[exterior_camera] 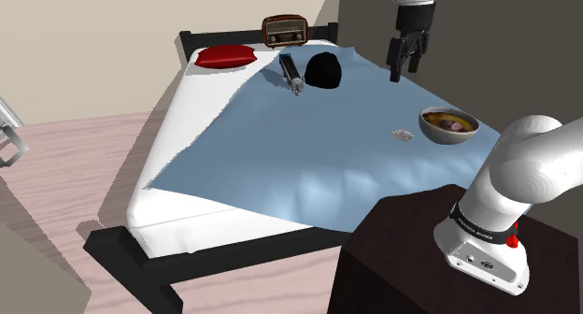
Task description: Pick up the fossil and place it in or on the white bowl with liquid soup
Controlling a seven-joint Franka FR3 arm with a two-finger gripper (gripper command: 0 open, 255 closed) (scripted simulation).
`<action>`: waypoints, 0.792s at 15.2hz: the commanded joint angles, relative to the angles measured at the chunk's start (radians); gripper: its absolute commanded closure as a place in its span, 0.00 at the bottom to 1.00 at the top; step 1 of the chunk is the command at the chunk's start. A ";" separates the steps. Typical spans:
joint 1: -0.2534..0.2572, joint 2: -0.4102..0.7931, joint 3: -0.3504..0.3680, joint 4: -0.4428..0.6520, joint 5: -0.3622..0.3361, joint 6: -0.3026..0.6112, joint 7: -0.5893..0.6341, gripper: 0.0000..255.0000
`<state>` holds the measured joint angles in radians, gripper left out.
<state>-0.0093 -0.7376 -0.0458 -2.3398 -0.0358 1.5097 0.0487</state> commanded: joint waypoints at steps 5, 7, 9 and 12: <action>0.002 -0.051 -0.081 -0.128 -0.067 0.092 -0.153 0.00; 0.001 -0.065 -0.125 -0.184 -0.104 0.142 -0.230 0.00; -0.002 -0.071 -0.173 -0.233 -0.143 0.194 -0.306 0.00; -0.008 -0.062 -0.249 -0.294 -0.203 0.281 -0.421 0.00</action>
<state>-0.0133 -0.7989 -0.2659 -2.6108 -0.2145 1.7601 -0.3266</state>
